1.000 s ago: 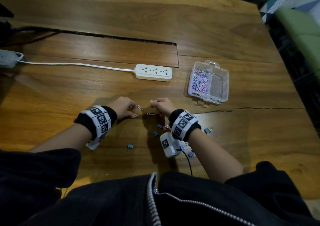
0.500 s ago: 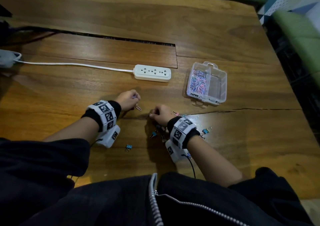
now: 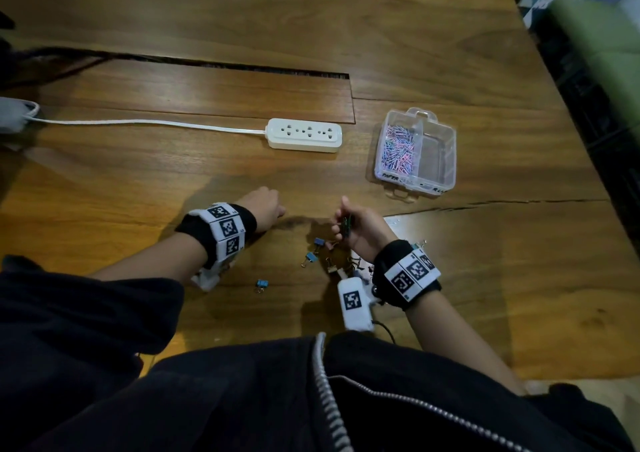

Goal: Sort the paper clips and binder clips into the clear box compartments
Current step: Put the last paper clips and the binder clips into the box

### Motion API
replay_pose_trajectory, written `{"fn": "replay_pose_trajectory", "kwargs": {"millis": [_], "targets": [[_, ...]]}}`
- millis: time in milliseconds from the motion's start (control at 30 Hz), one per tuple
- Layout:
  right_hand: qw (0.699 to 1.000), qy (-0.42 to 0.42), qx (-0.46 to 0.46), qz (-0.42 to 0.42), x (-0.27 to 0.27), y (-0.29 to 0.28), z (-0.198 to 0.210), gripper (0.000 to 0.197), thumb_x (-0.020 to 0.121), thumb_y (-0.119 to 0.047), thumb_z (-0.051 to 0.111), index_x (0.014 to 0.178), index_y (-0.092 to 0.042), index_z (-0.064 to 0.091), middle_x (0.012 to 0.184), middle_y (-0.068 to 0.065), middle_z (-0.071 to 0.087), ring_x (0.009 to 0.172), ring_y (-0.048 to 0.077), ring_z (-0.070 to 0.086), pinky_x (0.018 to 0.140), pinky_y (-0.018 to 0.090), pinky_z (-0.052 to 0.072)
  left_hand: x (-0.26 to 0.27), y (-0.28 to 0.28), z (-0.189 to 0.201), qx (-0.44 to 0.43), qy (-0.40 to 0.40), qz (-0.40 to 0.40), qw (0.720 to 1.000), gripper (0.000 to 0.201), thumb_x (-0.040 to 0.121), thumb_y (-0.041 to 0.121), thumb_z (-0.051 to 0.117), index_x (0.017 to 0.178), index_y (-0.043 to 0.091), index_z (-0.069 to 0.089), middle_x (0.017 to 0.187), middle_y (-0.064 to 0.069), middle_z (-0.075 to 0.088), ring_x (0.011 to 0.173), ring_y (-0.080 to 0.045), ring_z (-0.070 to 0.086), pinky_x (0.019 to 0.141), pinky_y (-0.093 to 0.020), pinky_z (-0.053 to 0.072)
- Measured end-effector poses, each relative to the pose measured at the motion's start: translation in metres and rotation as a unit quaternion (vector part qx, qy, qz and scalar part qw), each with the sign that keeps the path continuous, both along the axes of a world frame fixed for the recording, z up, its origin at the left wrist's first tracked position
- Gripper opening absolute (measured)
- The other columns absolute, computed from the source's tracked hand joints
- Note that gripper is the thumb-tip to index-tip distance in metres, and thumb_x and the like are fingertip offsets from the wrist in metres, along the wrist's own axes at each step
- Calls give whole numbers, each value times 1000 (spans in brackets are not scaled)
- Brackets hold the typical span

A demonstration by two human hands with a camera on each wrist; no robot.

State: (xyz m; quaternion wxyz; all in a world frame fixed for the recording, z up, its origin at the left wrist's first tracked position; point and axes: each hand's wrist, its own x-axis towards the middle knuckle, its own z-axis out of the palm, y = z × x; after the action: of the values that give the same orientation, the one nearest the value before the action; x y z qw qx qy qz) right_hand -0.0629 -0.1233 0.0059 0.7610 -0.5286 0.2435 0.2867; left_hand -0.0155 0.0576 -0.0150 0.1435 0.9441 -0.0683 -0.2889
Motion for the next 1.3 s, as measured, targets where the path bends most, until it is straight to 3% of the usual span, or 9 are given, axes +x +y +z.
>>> {"fn": "replay_pose_trajectory", "kwargs": {"millis": [67, 100, 200, 233, 367, 467, 600, 900, 1300], "targets": [[999, -17, -47, 9, -3, 0, 1, 31, 95, -26, 43, 66, -14, 47, 54, -5, 45, 45, 7, 40, 37, 14, 38, -4, -3, 10, -145, 91, 74, 982, 25, 98, 26, 34, 86, 9, 48, 84, -8, 49, 68, -17, 47, 60, -24, 37], [996, -37, -76, 19, -6, 1, 2, 30, 94, -24, 46, 65, -15, 46, 47, -8, 44, 38, 3, 38, 35, 13, 34, -7, -5, 15, -276, 165, 138, 937, 27, 99, 27, 33, 80, 12, 45, 76, -4, 46, 60, -14, 43, 54, -22, 37], [973, -135, -182, 43, -15, 4, 6, 29, 89, -17, 56, 62, -18, 44, 49, -9, 41, 34, -3, 35, 37, 9, 28, -14, -9, 30, -605, 329, 324, 649, 26, 98, 24, 32, 79, 13, 45, 73, -2, 49, 57, -9, 46, 47, -17, 44], [962, -172, -210, 38, -18, 5, 8, 29, 88, -14, 58, 62, -19, 44, 54, -8, 41, 37, -4, 37, 40, 8, 30, -15, -10, 33, -649, 347, 340, 585, 26, 98, 24, 31, 79, 13, 45, 76, -2, 55, 59, -10, 53, 49, -18, 48], [930, -275, -244, 2, -17, 7, 17, 22, 83, -7, 63, 68, -18, 50, 72, 7, 53, 67, 13, 47, 66, 23, 40, -17, -20, 39, -712, 377, 330, 492, 29, 97, 25, 28, 77, 11, 46, 92, -12, 69, 78, -20, 70, 67, -27, 59], [925, -300, -232, -4, -14, 3, 23, 15, 78, -8, 64, 74, -16, 53, 87, 14, 63, 77, 21, 55, 75, 35, 45, -22, -26, 40, -718, 389, 335, 470, 31, 97, 25, 27, 76, 11, 44, 95, -17, 69, 81, -23, 71, 69, -30, 60], [916, -315, -246, 25, -14, -3, 28, 13, 81, 8, 58, 88, -3, 55, 67, -3, 50, 48, -7, 48, 55, 9, 41, -29, -29, 43, -702, 396, 348, 479, 32, 98, 26, 28, 76, 10, 45, 83, -18, 70, 73, -23, 71, 63, -29, 60], [909, -310, -274, 50, -16, -6, 23, 27, 75, 6, 64, 79, -19, 55, 63, -9, 47, 43, -2, 36, 49, 12, 33, -31, -30, 40, -679, 386, 348, 518, 27, 96, 27, 31, 80, 12, 48, 76, -11, 72, 66, -18, 70, 64, -26, 58], [921, -279, -269, 24, -16, -1, 15, 41, 74, 1, 69, 77, -22, 35, 77, -1, 49, 59, -2, 55, 56, 13, 47, -31, -33, 29, -672, 416, 298, 536, 26, 90, 29, 37, 74, 14, 50, 85, -10, 67, 71, -15, 65, 65, -26, 56]]}}
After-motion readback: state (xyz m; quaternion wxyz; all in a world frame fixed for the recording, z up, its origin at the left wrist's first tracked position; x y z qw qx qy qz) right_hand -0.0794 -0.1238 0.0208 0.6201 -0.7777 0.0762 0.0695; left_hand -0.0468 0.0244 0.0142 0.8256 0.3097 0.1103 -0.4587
